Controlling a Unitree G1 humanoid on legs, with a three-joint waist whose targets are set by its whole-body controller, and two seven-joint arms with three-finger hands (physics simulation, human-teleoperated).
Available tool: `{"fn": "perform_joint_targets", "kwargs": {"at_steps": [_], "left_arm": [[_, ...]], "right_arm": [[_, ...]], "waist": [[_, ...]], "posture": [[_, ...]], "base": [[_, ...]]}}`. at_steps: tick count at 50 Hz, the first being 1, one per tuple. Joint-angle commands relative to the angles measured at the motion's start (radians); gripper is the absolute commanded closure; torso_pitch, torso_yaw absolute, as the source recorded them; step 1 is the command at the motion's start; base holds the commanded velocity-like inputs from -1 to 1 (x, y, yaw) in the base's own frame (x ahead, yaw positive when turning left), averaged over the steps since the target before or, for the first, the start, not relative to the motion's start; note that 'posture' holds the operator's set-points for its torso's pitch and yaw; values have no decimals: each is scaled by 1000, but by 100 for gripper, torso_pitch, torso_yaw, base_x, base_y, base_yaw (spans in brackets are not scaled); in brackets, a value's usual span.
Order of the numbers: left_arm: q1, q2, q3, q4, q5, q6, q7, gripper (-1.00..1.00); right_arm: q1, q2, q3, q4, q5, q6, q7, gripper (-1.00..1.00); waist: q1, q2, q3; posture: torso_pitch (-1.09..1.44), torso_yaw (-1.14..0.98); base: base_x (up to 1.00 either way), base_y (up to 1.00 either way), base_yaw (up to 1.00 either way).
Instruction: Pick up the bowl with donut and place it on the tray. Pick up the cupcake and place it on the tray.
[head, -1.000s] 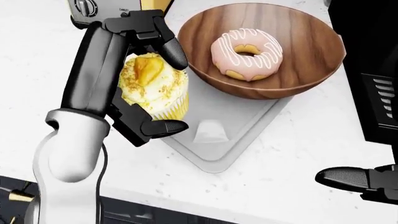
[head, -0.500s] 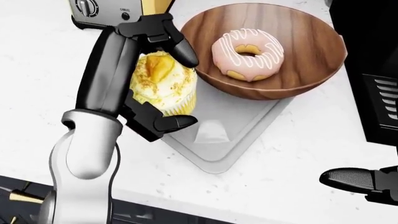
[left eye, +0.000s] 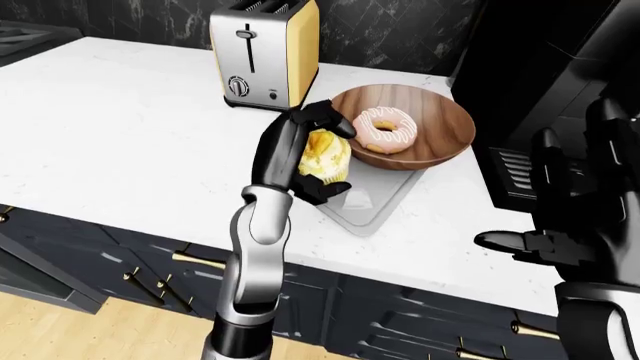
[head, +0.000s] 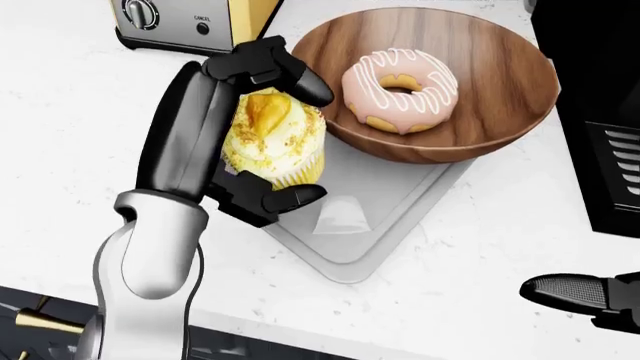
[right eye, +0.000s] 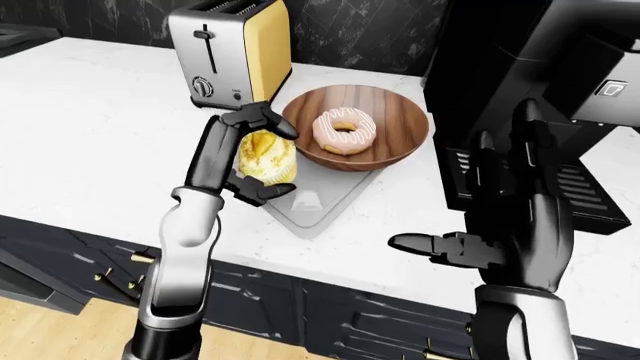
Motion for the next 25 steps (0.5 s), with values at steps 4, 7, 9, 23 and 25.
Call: {"fn": "perform_joint_targets", "kwargs": {"at_steps": [4,7,9,23,25], "left_arm": [[-25,-6,-4,-42,5,-41,18,25],[-19,-8,-6,-37,10,-46,18,22],[-16,-9,-7,-39,12,-46,17,22],[-11,0,4,-12,13,-61,26,14],[-12,3,8,-6,10,-65,31,12]], "right_arm": [[-11,-7,-6,-27,1,-31,4,-100],[-10,-8,-8,-27,2,-31,5,-100],[-9,-7,-8,-26,2,-34,6,-100],[-10,-9,-11,-21,4,-36,8,-100],[-10,-8,-9,-24,4,-34,6,-100]], "waist": [[0,-3,-21],[0,-3,-21],[0,-3,-20],[0,-3,-21],[0,-3,-21]], "posture": [[0,0],[0,0],[0,0],[0,0],[0,0]], "base": [[0,0,0],[0,0,0],[0,0,0],[0,0,0],[0,0,0]]}}
